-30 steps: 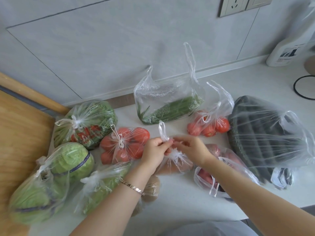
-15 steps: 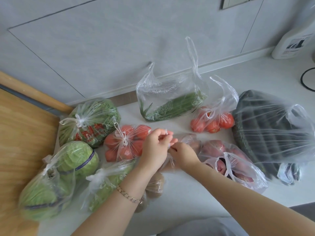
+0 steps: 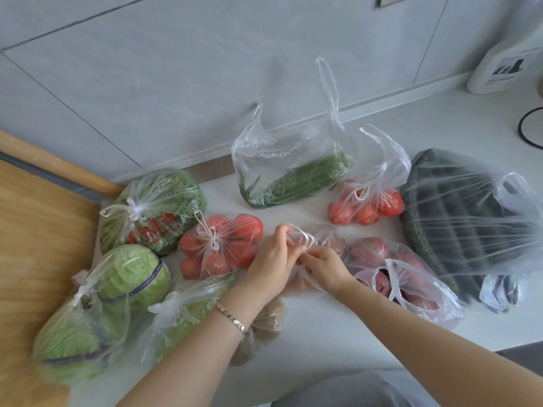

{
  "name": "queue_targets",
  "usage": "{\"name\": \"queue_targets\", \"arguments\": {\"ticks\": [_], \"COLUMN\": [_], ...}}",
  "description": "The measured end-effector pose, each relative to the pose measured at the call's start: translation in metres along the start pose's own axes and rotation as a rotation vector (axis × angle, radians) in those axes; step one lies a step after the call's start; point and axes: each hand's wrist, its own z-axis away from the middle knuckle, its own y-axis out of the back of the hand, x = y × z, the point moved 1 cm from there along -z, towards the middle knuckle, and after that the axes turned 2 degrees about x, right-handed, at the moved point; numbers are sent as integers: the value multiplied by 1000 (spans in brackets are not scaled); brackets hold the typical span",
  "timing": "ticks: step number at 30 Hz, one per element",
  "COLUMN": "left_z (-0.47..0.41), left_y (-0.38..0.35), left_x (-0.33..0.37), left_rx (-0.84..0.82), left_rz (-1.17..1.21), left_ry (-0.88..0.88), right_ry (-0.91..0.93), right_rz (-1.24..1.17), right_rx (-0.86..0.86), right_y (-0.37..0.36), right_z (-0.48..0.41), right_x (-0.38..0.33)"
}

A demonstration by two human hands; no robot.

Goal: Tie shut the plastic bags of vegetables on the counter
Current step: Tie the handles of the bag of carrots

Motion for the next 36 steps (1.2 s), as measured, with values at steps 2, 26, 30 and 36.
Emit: {"name": "queue_targets", "arguments": {"ticks": [2, 26, 30, 36], "left_z": [4, 4, 8, 9], "left_y": [-4, -4, -1, -1], "left_x": [-2, -17, -15, -16], "left_rx": [141, -52, -119, -60], "left_rz": [83, 409, 562, 404], "left_ry": [-16, 524, 669, 496], "right_ry": [-11, 132, 404, 437], "right_rz": [-87, 170, 474, 743], "right_rx": [36, 152, 51, 11], "right_y": [1, -3, 1, -2], "right_z": [1, 5, 12, 9], "right_x": [-3, 2, 0, 1]}}
